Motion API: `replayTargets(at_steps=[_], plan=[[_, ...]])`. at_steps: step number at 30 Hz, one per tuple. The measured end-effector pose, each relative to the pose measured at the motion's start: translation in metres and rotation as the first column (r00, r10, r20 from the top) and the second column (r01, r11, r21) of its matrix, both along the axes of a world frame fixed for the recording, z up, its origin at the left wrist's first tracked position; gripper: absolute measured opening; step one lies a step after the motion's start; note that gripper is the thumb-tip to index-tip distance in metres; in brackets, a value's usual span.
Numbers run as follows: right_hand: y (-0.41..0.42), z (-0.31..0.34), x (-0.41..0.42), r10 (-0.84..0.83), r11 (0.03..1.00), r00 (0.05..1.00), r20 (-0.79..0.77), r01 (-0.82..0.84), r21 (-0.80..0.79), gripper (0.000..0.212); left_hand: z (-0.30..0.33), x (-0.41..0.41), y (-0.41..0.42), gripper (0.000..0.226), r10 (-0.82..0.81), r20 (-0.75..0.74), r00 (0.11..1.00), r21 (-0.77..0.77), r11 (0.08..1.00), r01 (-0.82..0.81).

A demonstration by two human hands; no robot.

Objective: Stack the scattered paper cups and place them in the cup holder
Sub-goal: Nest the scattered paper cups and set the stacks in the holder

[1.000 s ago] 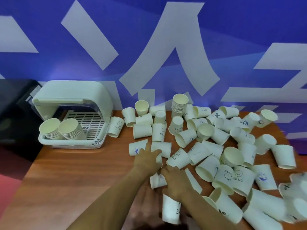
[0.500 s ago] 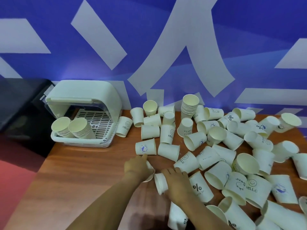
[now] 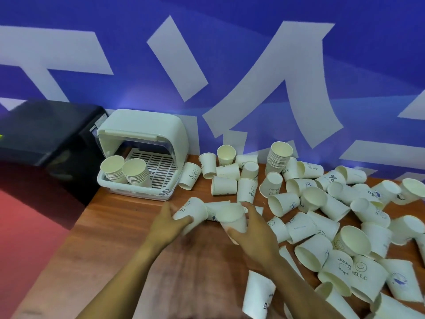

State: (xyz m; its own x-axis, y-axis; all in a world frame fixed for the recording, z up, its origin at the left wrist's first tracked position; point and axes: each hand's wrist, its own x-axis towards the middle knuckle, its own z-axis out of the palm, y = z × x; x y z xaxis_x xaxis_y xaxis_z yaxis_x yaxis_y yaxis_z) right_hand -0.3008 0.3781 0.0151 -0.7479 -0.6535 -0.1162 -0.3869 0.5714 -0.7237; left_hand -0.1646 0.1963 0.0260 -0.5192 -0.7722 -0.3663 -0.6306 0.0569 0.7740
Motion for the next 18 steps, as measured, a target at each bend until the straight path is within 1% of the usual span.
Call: replayTargets(at_steps=[4,6,10,11,15,18], plan=[[-0.022,0.016,0.009,0.023,0.999,1.000,0.018,-0.022,-0.047,0.070,0.006,0.021,-0.006,0.067,0.047,-0.109,0.993,0.201,0.979,-0.024],[-0.032,0.021,0.016,0.034,0.998,0.999,0.026,-0.032,-0.054,0.067,0.012,0.028,-0.011,0.068,0.032,-0.158,0.987,0.280,0.960,0.014],[-0.052,0.026,0.029,0.027,0.997,0.999,0.027,-0.025,-0.077,0.057,0.026,0.034,-0.032,0.049,-0.098,-0.179,0.979,0.294,0.944,0.149],[-0.058,0.025,0.033,0.021,0.998,0.999,0.032,-0.019,-0.060,0.057,0.029,0.037,-0.037,0.051,-0.134,-0.178,0.975,0.306,0.934,0.184],[-0.088,0.024,0.054,-0.014,1.000,0.999,0.033,0.014,0.013,0.067,0.037,0.056,-0.063,0.068,-0.215,-0.187,0.959,0.324,0.908,0.267],[-0.115,0.025,0.077,-0.033,0.999,0.999,0.040,0.032,0.036,0.063,0.035,0.079,-0.094,0.074,-0.228,-0.207,0.952,0.313,0.906,0.285]])
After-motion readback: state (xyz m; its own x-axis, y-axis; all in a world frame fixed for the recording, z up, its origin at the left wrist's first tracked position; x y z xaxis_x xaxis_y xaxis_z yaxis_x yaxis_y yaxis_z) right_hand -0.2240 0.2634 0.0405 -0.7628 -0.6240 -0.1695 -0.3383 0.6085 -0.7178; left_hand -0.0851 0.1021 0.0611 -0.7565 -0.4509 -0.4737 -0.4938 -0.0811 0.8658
